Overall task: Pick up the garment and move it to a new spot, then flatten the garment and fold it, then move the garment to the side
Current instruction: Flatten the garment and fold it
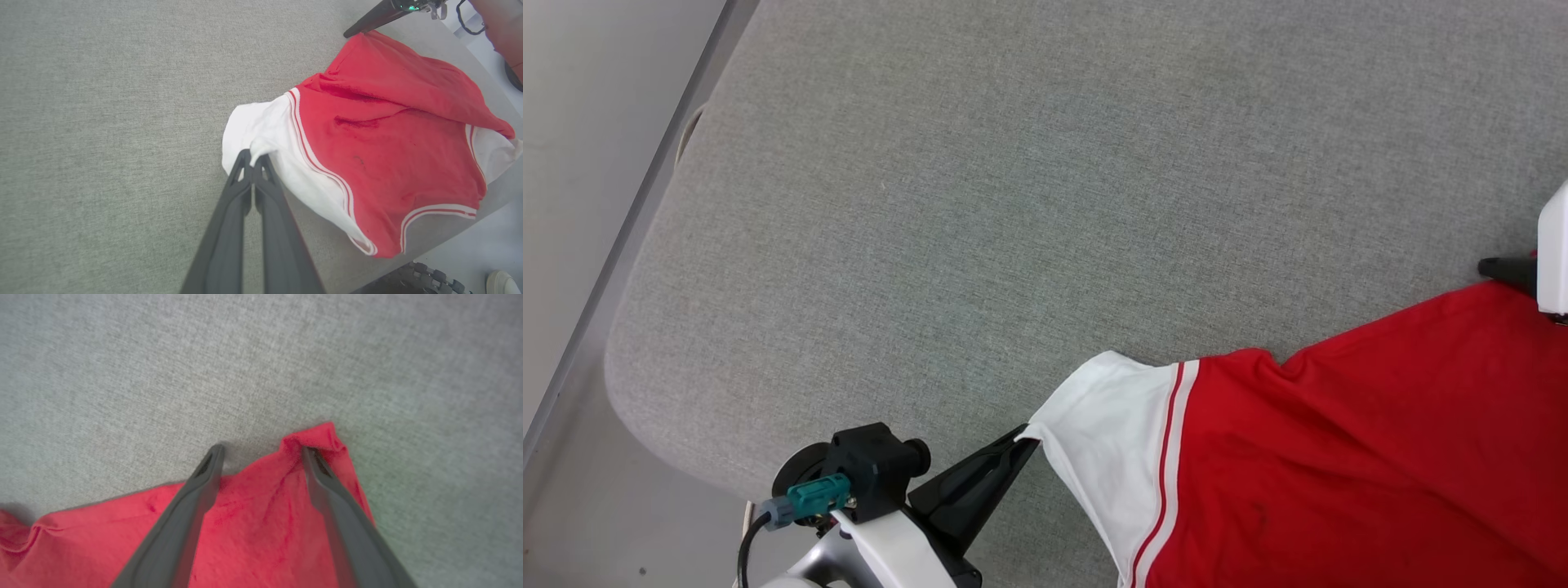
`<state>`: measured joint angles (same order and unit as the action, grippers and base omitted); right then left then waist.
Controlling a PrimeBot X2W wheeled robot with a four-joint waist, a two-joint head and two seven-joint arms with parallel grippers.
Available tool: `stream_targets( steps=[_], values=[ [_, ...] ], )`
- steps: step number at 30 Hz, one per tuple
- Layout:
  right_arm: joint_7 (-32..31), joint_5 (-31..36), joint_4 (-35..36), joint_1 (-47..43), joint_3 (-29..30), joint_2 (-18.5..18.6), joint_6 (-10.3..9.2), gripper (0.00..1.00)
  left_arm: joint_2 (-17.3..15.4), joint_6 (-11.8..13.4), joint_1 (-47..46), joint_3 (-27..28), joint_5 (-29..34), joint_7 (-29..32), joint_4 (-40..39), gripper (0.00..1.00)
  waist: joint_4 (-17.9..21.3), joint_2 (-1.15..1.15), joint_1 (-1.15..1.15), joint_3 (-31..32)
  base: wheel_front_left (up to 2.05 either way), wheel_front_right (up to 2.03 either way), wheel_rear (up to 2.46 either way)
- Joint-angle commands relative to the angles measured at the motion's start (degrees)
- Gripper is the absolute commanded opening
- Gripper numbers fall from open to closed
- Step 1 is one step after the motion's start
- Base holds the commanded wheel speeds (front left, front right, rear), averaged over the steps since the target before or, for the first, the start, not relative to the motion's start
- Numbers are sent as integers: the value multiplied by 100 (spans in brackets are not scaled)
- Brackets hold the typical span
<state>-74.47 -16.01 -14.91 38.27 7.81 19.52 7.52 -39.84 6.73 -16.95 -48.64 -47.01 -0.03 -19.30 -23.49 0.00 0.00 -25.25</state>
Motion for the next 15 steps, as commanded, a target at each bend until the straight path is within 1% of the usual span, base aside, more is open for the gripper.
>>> stream_targets(
  steps=[1,2,6,15],
  values=[
    [-93,46,-275,-355,-62,8,-7,47,14,1,-59,24,5,-34,1,0,-10,0,0,-4,0,0,0],
    [-110,40,-324,-436,-87,26,-7,0,9,3,-57,32,-9,-35,6,0,-17,0,0,-4,0,0,0],
    [41,-33,-394,-578,-121,29,-7,0,4,-5,-43,31,-30,-66,50,0,-24,0,0,39,0,0,0],
    [777,-224,-432,-181,-76,-86,-6,0,-17,33,33,111,-97,-168,135,0,160,0,0,384,0,0,0]
  ],
)
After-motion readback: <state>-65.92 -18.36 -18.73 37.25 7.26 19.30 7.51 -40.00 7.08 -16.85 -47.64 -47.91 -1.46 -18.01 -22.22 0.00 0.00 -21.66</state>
